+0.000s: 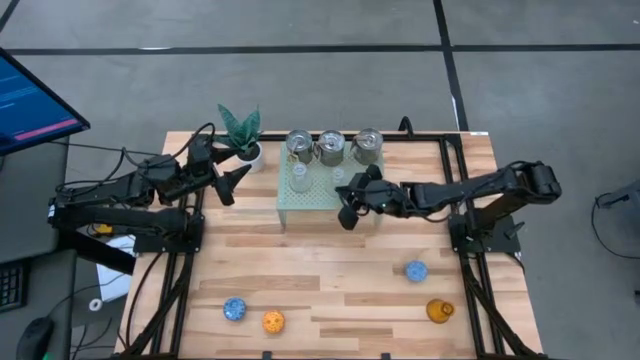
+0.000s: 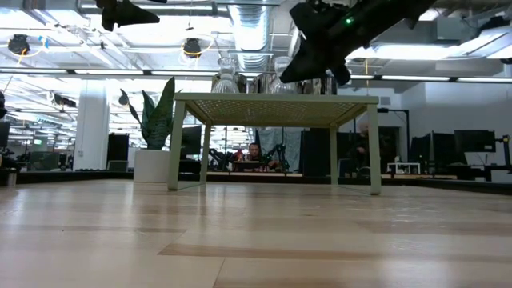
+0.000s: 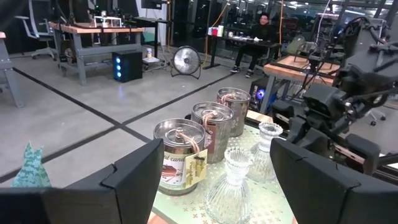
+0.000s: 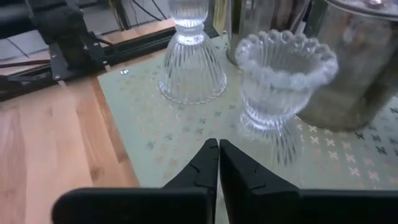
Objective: Pick & Place candle stick holders
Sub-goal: Put the transparent glass candlestick on the shelf
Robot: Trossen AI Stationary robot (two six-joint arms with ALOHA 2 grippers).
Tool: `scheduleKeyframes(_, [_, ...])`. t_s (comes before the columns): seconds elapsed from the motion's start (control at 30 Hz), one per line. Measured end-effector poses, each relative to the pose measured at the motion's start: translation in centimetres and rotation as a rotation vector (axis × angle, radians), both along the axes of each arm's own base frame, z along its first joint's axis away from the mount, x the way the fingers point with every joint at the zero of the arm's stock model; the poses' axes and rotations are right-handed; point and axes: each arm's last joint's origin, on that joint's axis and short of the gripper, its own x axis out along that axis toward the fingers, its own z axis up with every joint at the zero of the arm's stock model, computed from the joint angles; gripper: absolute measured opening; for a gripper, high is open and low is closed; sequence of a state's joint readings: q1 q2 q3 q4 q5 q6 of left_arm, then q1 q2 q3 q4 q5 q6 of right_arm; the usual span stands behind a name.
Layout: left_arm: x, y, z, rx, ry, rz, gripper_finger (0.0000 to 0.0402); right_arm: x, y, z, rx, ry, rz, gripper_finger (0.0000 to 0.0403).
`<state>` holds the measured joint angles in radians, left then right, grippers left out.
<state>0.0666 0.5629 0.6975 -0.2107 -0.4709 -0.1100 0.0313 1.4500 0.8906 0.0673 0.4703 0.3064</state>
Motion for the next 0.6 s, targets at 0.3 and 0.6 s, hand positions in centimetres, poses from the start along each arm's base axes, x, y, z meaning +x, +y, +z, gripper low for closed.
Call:
scheduleKeyframes(0.3, [0.0,0.0,0.0,0.001,0.002,0.001,0.0296,1.3,-1.2,-1.1,0.014,-0.029,0.02,0.0004])
scheduleKeyframes(0.6, [0.0,0.0,0.0,0.001,0.002,0.001,0.0296,-1.1,0.5,1.8,-0.003,-0.044,0.012,0.0])
